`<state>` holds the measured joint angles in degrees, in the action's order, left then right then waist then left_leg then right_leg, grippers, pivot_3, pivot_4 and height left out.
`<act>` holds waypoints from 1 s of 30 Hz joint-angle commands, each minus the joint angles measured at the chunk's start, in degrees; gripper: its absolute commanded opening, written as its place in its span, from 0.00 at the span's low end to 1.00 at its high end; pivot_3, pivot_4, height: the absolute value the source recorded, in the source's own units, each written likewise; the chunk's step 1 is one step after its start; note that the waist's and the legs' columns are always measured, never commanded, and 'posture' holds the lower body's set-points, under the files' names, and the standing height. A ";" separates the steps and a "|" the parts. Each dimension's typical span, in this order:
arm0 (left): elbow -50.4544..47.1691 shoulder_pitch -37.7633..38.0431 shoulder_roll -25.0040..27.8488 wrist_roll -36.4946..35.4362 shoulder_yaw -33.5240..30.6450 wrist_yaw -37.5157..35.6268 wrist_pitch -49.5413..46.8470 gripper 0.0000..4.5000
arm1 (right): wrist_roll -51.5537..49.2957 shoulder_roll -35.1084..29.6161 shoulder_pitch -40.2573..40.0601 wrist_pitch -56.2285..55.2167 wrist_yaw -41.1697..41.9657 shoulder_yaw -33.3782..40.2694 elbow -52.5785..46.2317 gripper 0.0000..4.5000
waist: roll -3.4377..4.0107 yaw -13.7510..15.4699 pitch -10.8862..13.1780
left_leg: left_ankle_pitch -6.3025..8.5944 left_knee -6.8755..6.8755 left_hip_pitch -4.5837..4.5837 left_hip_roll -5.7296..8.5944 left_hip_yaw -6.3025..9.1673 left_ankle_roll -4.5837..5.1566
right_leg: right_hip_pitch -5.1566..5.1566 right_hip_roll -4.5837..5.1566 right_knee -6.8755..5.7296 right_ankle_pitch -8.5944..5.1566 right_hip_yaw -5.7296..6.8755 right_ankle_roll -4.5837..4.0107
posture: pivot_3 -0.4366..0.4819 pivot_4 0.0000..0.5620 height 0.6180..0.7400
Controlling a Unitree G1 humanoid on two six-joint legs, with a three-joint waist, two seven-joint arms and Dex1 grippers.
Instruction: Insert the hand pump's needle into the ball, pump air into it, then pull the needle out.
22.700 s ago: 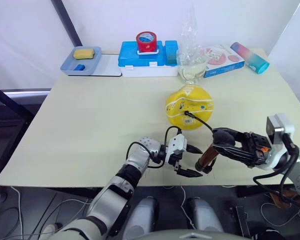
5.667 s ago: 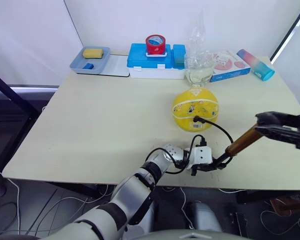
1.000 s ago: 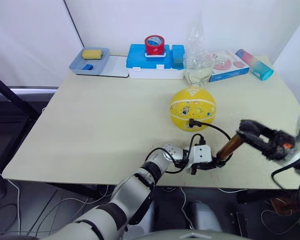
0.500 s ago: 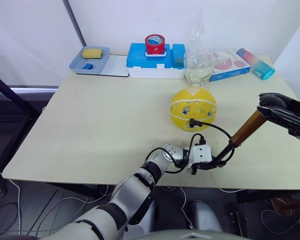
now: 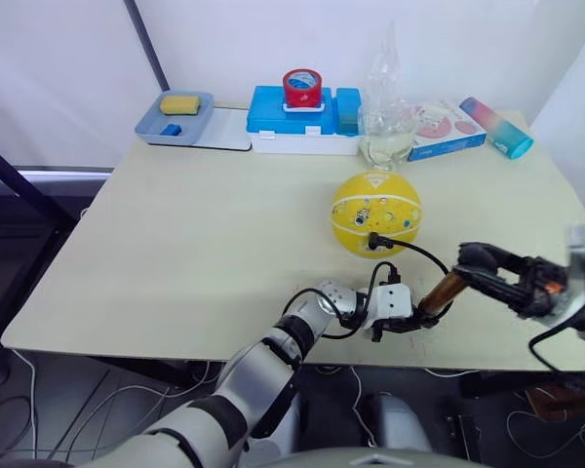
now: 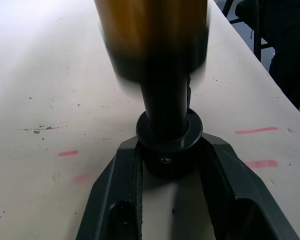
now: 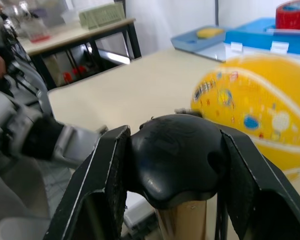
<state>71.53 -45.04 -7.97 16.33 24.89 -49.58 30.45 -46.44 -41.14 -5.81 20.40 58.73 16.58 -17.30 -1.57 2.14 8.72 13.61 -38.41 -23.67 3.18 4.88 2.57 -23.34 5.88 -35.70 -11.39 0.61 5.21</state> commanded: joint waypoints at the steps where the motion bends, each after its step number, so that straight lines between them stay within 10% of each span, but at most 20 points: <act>1: 3.07 0.59 -1.07 4.43 3.68 -3.30 -0.15 0.24 | 7.36 0.40 -0.45 -3.87 -1.50 -0.36 4.35 0.43 | 0.06 -0.02 0.01 | 0.00 0.00 0.00 0.00 -0.01 0.00 | 0.00 0.00 0.00 0.00 0.00 0.00 | 0.48 0.27 1.00; 23: 2.08 0.86 -1.55 3.37 3.33 -7.71 2.46 0.24 | -27.57 -17.90 4.82 20.29 -5.34 30.84 -6.86 0.43 | 0.68 0.19 0.33 | 0.00 0.03 -0.15 0.12 -0.02 0.01 | -0.09 0.12 0.01 -0.01 -0.02 -0.02 | 0.48 0.27 1.00; 30: 1.63 2.07 -1.75 3.72 4.14 -10.48 3.83 0.24 | -27.32 -17.09 3.90 23.04 -5.65 29.60 -8.92 0.43 | 0.64 0.20 0.37 | 0.02 0.03 -0.18 0.14 -0.04 0.05 | -0.09 0.14 0.03 0.00 -0.02 -0.04 | 0.48 0.27 1.00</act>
<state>71.37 -45.27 -7.98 16.08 24.83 -56.36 33.49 -75.04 -58.47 -3.15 46.09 54.38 42.39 -25.81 -0.93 2.34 9.10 13.63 -38.38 -23.84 3.31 4.84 2.62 -23.43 6.02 -35.66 -11.39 0.59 5.18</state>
